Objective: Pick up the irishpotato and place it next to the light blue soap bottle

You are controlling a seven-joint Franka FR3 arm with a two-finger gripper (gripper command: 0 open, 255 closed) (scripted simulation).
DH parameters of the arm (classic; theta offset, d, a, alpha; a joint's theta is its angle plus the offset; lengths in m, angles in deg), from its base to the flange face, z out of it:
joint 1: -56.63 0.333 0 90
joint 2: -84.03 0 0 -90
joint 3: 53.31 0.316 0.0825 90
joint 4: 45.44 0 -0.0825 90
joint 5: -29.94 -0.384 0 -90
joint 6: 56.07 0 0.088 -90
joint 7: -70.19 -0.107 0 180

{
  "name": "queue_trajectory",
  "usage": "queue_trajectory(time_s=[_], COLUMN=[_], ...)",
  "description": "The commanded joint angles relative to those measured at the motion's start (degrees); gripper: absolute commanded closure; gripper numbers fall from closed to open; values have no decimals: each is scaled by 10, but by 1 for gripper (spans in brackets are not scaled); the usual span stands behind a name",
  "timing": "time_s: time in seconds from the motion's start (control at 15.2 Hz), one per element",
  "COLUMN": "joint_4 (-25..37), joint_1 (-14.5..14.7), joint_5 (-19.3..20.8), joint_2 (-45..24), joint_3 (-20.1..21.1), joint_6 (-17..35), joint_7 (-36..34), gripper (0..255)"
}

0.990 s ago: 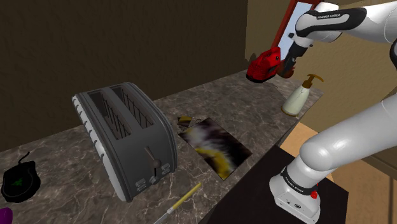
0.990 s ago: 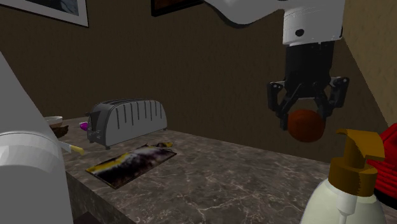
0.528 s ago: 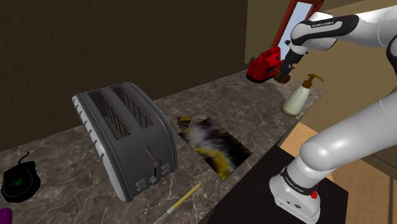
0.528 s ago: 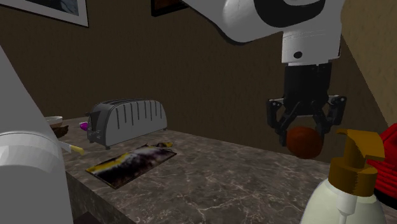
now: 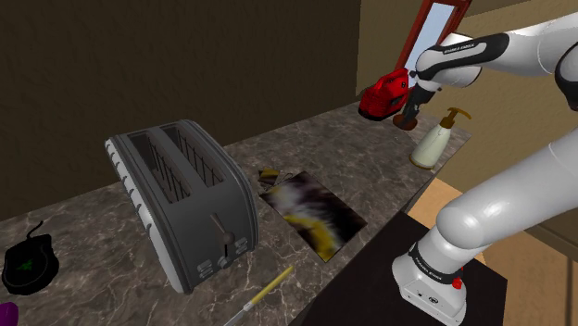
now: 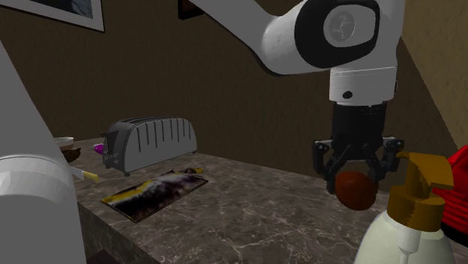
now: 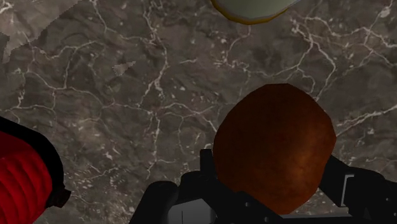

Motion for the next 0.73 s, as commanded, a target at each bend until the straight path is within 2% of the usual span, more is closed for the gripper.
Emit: queue_trajectory(time_s=[0.0, 0.66], joint_4=[-9, -53], joint_1=[1, 6], joint_5=[-3, -29], joint_2=[-7, -48], joint_3=[-3, -15], joint_6=[15, 95], joint_7=[4, 28], gripper=[255, 255])
